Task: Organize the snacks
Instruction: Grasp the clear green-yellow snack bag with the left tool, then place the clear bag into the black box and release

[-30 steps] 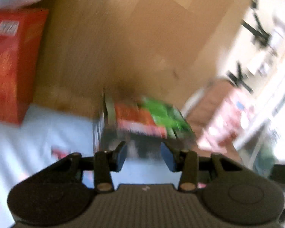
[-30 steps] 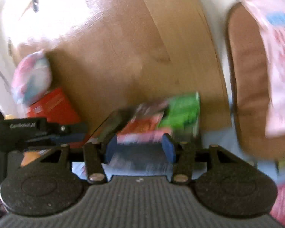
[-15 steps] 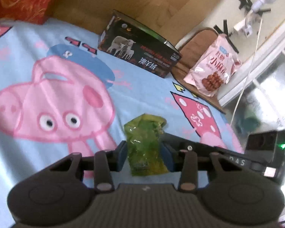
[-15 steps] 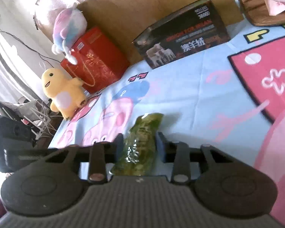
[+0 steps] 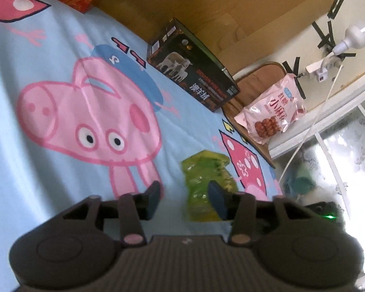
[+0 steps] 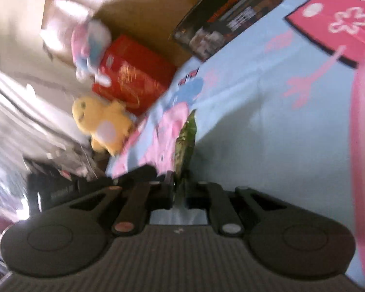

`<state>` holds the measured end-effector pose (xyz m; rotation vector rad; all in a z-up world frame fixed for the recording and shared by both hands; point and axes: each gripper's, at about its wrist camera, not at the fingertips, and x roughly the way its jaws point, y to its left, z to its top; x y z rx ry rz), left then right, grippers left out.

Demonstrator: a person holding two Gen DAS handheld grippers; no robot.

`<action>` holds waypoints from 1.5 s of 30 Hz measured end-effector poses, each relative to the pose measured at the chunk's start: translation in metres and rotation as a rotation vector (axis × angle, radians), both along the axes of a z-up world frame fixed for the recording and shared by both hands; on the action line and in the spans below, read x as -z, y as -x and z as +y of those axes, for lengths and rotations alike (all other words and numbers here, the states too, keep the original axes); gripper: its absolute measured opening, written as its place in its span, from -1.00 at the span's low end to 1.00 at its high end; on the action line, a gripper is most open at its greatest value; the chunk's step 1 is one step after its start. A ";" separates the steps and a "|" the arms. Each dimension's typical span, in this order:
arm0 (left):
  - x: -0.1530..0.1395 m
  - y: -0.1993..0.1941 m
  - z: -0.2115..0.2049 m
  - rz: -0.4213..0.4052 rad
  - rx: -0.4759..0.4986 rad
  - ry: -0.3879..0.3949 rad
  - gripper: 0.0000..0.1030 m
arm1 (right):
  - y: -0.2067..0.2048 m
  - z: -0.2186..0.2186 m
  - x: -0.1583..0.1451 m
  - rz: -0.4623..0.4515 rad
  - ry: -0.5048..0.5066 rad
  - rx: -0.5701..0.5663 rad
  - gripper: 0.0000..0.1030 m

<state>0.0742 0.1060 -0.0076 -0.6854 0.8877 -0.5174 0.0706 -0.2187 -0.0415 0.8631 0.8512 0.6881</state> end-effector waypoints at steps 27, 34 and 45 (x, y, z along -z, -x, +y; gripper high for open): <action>-0.071 -0.241 -0.119 -0.213 0.048 -0.342 -0.47 | -0.227 -0.035 -0.081 -0.182 0.200 0.105 -0.73; -0.071 -0.218 -0.119 -0.258 0.010 -0.396 -0.34 | -0.212 -0.037 -0.094 -0.330 0.457 0.245 -0.07; -0.077 -0.105 -0.118 -0.346 -0.017 -0.502 -0.23 | -0.084 -0.043 -0.090 -0.406 0.487 0.351 -0.04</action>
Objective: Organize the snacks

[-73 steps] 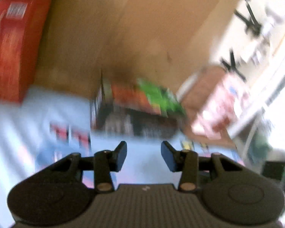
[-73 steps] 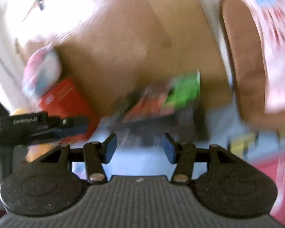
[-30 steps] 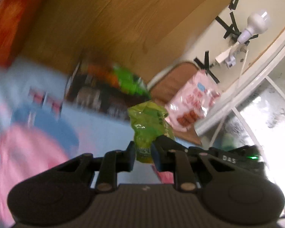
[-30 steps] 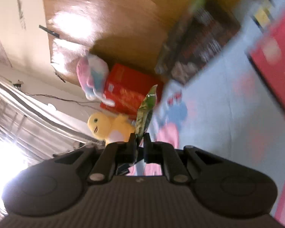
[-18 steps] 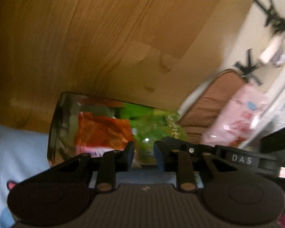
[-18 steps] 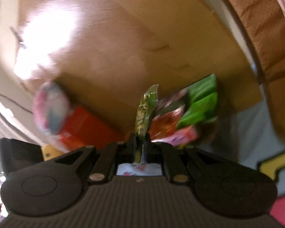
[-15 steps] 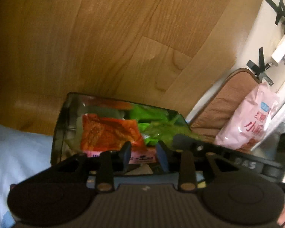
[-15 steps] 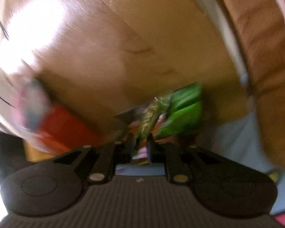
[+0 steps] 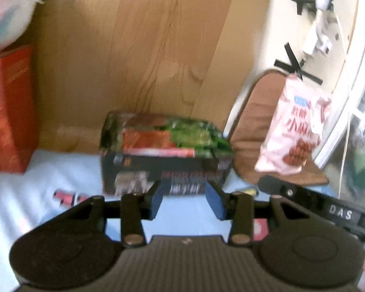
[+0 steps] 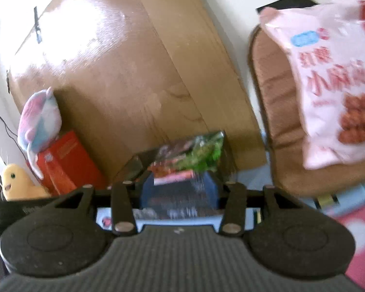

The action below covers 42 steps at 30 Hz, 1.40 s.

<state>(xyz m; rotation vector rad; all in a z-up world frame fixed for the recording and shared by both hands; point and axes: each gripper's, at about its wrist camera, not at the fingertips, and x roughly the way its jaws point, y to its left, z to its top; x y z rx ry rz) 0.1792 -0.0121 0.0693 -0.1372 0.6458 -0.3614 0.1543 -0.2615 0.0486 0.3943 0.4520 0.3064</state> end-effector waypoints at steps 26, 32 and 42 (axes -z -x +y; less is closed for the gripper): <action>0.048 0.126 0.018 0.052 -0.144 -0.173 0.37 | 0.145 0.052 0.034 0.053 0.068 0.103 0.48; 0.048 0.146 0.015 -0.009 -0.168 -0.234 0.99 | 0.158 0.053 0.038 0.087 0.041 0.111 0.66; 0.048 0.169 0.014 0.006 -0.214 -0.262 0.99 | 0.178 0.055 0.048 0.125 0.069 0.131 0.99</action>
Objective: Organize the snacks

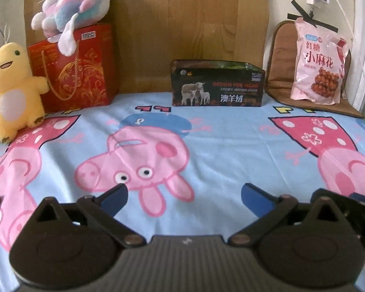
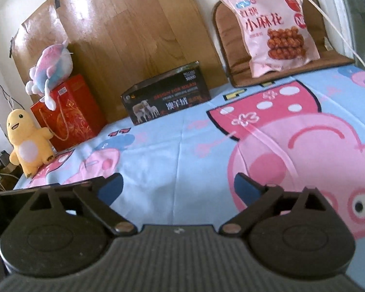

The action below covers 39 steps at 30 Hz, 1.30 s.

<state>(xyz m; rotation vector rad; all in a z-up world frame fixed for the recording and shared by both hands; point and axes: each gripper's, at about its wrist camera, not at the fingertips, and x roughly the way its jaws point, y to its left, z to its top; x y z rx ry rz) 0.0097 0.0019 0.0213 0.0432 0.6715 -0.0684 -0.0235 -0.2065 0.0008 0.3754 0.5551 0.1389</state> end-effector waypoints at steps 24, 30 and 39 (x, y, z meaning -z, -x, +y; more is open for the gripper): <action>-0.015 0.067 -0.013 -0.096 -0.073 -0.116 0.99 | 0.057 -0.004 0.008 0.049 -0.058 0.016 1.00; -0.025 0.084 -0.020 -0.144 -0.080 -0.147 0.99 | 0.072 -0.006 0.003 0.026 -0.062 0.011 1.00; -0.030 0.094 -0.030 -0.158 -0.092 -0.155 0.99 | 0.087 -0.009 0.002 -0.003 -0.045 0.024 1.00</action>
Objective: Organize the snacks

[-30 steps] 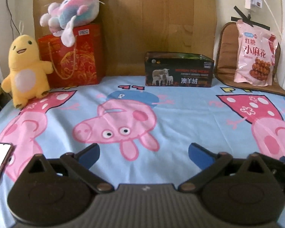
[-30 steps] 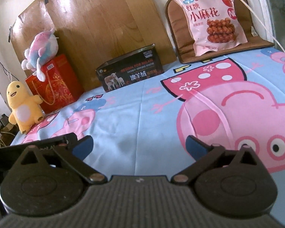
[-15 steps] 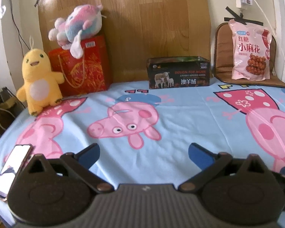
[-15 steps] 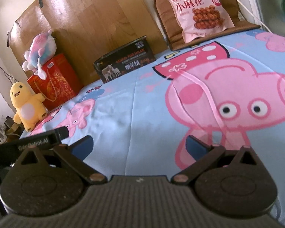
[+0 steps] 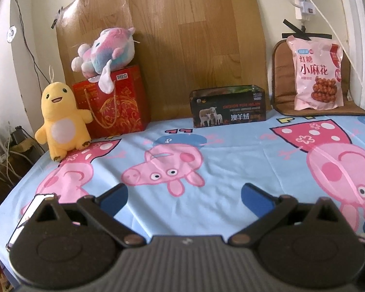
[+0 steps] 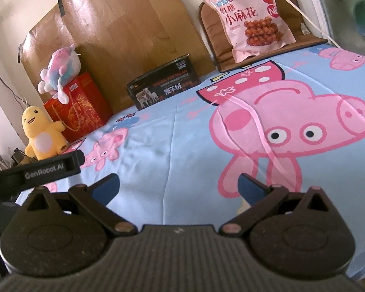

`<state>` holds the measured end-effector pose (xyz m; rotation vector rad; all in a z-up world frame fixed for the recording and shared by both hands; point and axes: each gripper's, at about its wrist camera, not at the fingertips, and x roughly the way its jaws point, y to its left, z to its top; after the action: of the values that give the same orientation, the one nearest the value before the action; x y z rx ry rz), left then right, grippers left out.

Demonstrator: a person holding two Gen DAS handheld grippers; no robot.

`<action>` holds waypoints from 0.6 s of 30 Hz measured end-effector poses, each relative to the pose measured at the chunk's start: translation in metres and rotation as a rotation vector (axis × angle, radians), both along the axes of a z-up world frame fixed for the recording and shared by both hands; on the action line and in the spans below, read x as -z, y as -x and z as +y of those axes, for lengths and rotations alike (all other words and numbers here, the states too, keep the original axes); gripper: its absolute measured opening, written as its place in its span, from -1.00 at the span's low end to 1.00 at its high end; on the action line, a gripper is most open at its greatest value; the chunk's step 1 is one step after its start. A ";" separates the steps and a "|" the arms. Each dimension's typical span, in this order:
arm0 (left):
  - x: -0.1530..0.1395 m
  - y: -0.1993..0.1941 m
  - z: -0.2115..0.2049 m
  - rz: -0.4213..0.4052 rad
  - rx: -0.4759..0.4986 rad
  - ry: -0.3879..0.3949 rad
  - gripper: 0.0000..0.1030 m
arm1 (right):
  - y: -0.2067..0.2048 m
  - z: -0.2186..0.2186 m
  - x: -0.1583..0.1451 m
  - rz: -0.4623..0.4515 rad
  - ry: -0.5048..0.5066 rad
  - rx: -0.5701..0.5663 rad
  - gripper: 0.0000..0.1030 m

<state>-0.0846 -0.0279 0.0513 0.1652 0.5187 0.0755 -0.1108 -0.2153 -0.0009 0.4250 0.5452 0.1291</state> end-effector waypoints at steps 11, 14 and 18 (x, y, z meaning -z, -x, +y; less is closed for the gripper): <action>0.000 0.006 -0.004 0.001 -0.005 -0.007 0.99 | 0.006 0.002 0.003 0.000 0.026 0.025 1.00; -0.001 0.007 -0.001 0.002 -0.008 0.001 0.99 | 0.006 0.003 0.002 -0.006 0.041 0.031 1.00; -0.001 0.008 0.002 0.005 0.000 0.011 0.99 | 0.005 0.004 0.003 0.005 0.031 0.012 1.00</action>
<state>-0.0928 -0.0257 0.0526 0.1551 0.5239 0.0724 -0.1157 -0.2115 -0.0037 0.3988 0.5491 0.1085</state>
